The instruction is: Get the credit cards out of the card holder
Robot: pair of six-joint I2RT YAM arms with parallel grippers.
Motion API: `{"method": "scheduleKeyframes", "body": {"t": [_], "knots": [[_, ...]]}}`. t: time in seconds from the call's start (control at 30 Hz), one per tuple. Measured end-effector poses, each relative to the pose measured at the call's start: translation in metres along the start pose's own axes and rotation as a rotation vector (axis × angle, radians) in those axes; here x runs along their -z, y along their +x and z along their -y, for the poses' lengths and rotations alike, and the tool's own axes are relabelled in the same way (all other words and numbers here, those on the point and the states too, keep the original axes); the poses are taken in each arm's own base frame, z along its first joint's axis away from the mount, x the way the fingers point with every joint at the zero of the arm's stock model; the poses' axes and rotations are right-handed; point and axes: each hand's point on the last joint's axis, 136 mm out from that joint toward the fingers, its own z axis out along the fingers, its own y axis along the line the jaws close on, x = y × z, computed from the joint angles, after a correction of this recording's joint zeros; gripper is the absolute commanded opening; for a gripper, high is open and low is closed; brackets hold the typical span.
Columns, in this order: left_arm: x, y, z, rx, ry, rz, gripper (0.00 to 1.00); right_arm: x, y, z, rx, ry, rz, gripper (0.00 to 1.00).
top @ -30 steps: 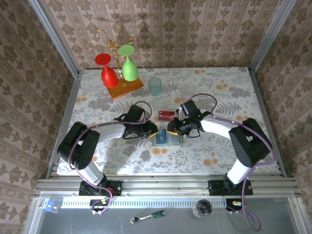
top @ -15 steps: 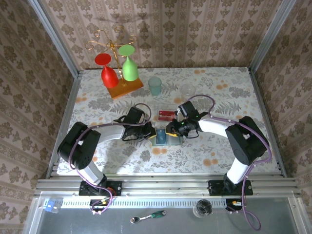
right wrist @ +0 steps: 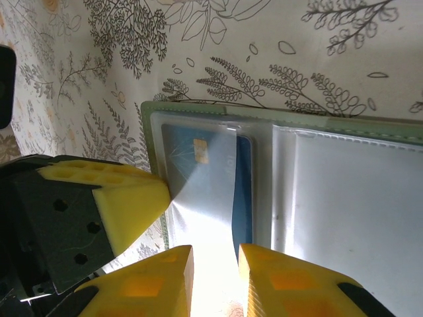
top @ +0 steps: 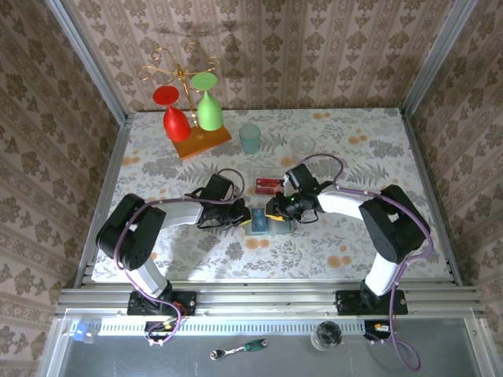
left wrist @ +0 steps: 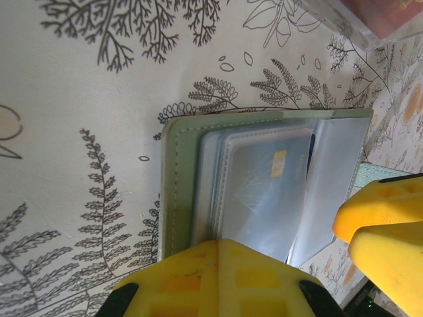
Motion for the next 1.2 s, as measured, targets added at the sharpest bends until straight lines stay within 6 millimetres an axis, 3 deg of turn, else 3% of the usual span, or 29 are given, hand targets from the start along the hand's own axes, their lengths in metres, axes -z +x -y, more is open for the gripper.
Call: {"method": "scheduleKeyframes", "body": {"t": [0.53,1.2], "knots": [[-0.001,-0.001,0.001,-0.003,0.004,0.002,0.0,-0.015,0.007,0.007,-0.016,0.013,-0.041,0.27],[-0.002,-0.001,0.001,-0.005,0.008,0.001,0.0,-0.022,0.006,0.001,-0.006,-0.009,-0.052,0.23]]}}
